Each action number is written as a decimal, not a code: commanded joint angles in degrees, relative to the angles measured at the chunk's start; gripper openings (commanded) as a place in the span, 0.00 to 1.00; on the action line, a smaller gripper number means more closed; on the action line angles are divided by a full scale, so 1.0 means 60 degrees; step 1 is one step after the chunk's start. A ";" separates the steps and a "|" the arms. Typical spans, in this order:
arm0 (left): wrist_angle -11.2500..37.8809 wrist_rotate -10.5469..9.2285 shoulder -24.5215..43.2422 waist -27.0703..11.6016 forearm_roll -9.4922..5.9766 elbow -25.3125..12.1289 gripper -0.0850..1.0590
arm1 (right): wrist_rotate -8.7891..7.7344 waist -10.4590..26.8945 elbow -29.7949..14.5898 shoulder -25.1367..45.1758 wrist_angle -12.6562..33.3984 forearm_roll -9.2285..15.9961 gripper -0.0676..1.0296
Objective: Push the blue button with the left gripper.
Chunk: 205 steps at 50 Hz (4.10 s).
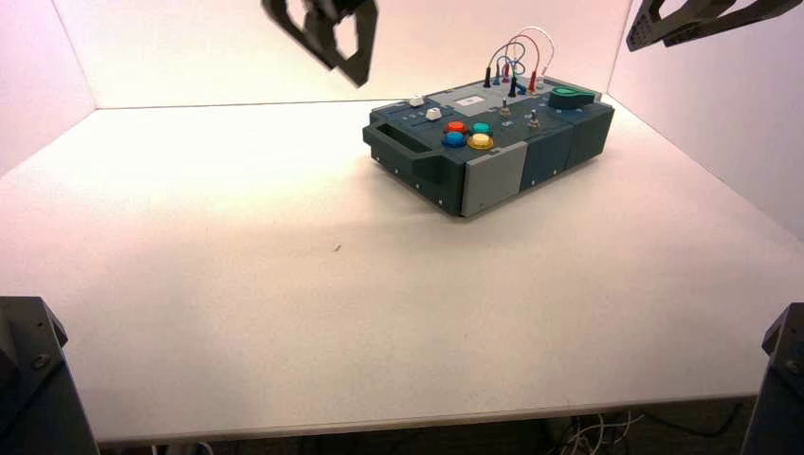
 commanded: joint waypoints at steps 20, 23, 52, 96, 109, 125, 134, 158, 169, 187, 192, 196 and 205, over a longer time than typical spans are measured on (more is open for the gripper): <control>0.0937 0.0454 0.3032 0.0044 0.0000 -0.3618 0.52 | 0.0073 0.0029 -0.0205 -0.0176 -0.0132 0.0000 0.56; 0.1201 0.0527 0.3530 0.0044 0.0000 -0.4102 0.50 | 0.0088 0.0029 -0.0190 -0.0234 -0.0132 0.0000 0.56; 0.2080 0.1172 0.6475 0.0044 -0.0029 -0.6958 0.12 | 0.0132 -0.0015 -0.0146 -0.0249 -0.0205 0.0000 0.56; 0.2388 0.1201 0.7163 0.0029 -0.0557 -0.7368 0.11 | 0.0132 -0.0015 -0.0146 -0.0308 -0.0205 0.0000 0.56; 0.2432 0.1201 0.7339 0.0044 -0.0703 -0.7383 0.11 | 0.0132 0.0000 -0.0146 -0.0308 -0.0205 0.0015 0.56; 0.2490 0.1201 0.7354 0.0029 -0.0718 -0.7397 0.10 | 0.0132 -0.0015 -0.0146 -0.0308 -0.0205 0.0015 0.56; 0.2549 0.1201 0.7236 0.0044 -0.0718 -0.7427 0.10 | 0.0132 0.0000 -0.0146 -0.0322 -0.0205 0.0015 0.56; 0.2637 0.1216 0.5464 0.0059 -0.0645 -0.7324 0.11 | 0.0132 0.0000 -0.0146 -0.0322 -0.0205 0.0015 0.56; 0.2622 0.0894 0.4351 0.0205 -0.0645 -0.6445 0.52 | 0.0117 0.0000 -0.0146 -0.0322 -0.0205 0.0015 0.56; 0.1421 0.0718 0.2490 0.0293 -0.0674 -0.3574 0.62 | 0.0132 0.0000 -0.0146 -0.0322 -0.0205 0.0015 0.56; 0.0908 0.0718 0.2168 0.0293 -0.0688 -0.2930 0.62 | 0.0132 -0.0015 -0.0146 -0.0322 -0.0220 0.0015 0.56; 0.0718 0.0732 0.2051 0.0293 -0.0718 -0.2651 0.62 | 0.0132 -0.0015 -0.0117 -0.0322 -0.0249 0.0015 0.56; 0.0542 0.0850 0.1890 0.0293 -0.0718 -0.2241 0.62 | 0.0132 0.0000 0.0000 -0.0322 -0.0396 0.0044 0.56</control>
